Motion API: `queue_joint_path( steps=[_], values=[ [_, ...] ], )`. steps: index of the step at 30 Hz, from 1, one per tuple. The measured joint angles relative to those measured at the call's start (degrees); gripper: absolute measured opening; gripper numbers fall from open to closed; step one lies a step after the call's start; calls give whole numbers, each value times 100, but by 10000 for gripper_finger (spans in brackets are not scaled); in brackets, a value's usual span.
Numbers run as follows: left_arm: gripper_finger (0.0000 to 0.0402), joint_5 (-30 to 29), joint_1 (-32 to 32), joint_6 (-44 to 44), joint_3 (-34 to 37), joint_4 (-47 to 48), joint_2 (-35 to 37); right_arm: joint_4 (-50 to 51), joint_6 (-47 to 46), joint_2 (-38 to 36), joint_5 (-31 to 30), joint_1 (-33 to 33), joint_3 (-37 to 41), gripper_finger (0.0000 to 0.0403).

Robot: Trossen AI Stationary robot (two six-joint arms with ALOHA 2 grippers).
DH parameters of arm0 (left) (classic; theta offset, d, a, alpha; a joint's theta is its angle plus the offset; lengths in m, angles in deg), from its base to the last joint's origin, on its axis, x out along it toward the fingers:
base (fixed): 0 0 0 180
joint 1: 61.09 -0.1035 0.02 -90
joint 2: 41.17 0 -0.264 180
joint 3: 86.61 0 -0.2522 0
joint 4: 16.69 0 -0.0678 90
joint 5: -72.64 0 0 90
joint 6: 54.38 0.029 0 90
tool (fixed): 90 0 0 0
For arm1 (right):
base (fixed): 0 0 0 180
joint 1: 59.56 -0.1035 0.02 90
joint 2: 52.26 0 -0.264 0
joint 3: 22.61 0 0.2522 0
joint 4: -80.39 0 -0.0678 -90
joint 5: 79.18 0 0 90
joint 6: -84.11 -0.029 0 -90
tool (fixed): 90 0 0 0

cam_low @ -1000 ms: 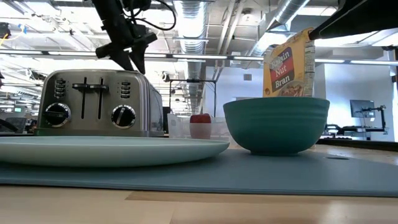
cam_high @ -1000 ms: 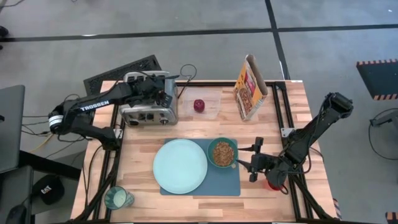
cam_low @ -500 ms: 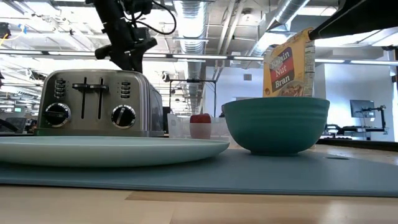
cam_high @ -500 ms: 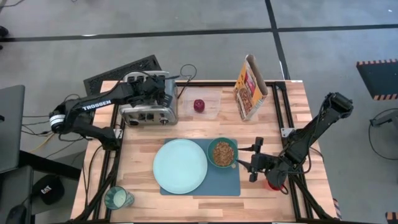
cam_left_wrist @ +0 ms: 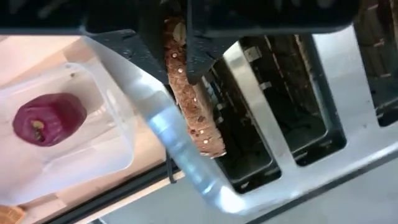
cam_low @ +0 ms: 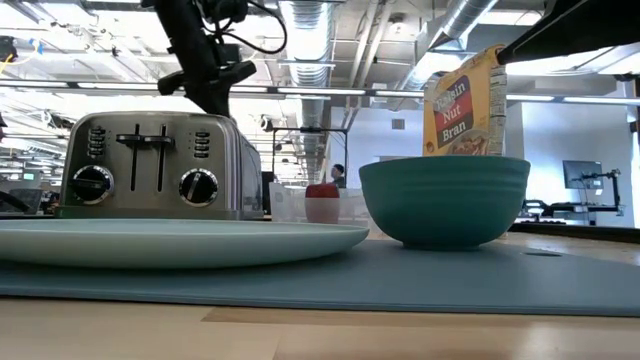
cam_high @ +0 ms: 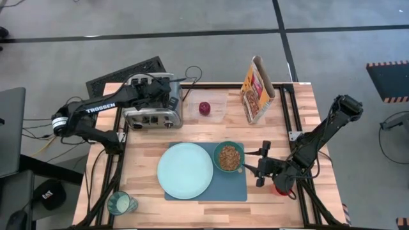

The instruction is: Arrange a breakfast setting

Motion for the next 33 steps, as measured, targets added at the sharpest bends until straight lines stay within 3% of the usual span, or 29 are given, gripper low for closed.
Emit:
queue_joint_path(
  steps=[6, 21, 33],
  values=[
    [12, 10, 97, 97, -122, 28, 49, 1, 0, 0, 0, 0, 0, 249],
    [17, -457, 784, 448, -1475, 1059, 55, 0, -42, 0, 0, 0, 0, 249],
    [16, -488, 2171, 844, -1720, 944, 53, 3, -42, 0, 2, 0, 0, 249]
  ],
)
